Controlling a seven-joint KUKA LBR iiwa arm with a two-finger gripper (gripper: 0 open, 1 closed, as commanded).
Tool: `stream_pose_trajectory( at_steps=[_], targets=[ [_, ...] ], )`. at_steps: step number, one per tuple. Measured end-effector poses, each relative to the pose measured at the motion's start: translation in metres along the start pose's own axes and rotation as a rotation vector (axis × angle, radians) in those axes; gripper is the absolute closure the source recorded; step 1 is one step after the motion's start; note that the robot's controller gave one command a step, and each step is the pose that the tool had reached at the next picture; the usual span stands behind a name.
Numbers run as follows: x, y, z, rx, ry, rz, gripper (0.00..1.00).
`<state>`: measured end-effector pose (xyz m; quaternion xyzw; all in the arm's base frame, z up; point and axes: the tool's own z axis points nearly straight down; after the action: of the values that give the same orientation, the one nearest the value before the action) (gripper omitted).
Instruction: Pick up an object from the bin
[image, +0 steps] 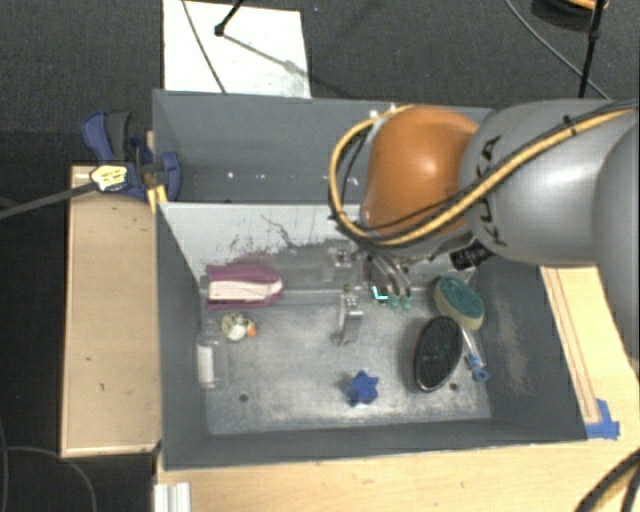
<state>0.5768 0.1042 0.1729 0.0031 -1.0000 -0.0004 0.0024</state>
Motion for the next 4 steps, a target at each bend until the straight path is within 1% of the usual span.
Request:
stream_pose_trajectory(
  at_steps=[1, 2, 3, 4],
  targets=[
    [0.101, -0.054, 0.063, 0.002, 0.006, -0.070, 0.00],
    [0.093, -0.049, 0.102, 0.002, -0.017, -0.539, 0.00],
    [0.096, -0.049, 0.102, 0.001, -0.009, -0.531, 1.00],
    [0.099, -0.043, 0.000, 0.003, -0.014, -0.548, 1.00]
  ],
)
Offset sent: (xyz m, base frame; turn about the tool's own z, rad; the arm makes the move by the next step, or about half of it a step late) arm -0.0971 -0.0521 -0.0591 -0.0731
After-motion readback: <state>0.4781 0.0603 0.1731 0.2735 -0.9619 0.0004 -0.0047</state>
